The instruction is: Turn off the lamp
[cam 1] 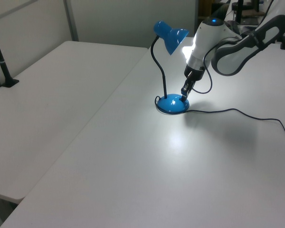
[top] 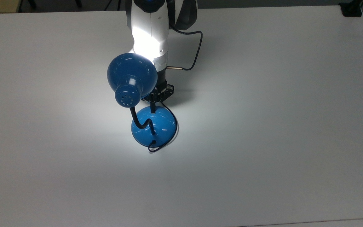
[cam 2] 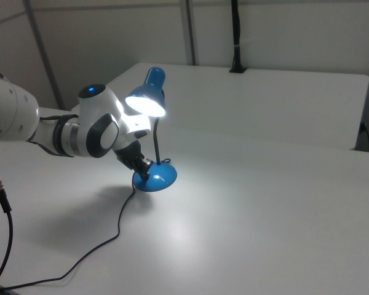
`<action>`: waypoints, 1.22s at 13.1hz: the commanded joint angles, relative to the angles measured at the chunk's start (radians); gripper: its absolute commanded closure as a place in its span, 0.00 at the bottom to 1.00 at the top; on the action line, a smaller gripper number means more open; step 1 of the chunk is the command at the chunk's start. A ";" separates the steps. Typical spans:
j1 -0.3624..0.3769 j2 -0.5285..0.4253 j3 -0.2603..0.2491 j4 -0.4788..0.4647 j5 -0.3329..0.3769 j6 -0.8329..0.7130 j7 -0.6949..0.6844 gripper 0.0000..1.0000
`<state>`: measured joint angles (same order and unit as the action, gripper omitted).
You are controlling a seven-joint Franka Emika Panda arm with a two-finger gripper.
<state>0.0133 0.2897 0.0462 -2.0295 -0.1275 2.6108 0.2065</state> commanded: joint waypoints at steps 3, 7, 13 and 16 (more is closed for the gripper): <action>-0.004 0.020 -0.002 0.003 -0.024 0.026 0.013 1.00; -0.004 0.019 -0.002 -0.020 -0.027 -0.011 0.020 1.00; 0.007 -0.147 -0.002 -0.009 -0.027 -0.371 0.025 0.93; 0.010 -0.221 0.000 0.049 -0.027 -0.573 0.024 0.76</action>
<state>0.0138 0.1642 0.0459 -2.0026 -0.1347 2.2055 0.2066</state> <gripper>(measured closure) 0.899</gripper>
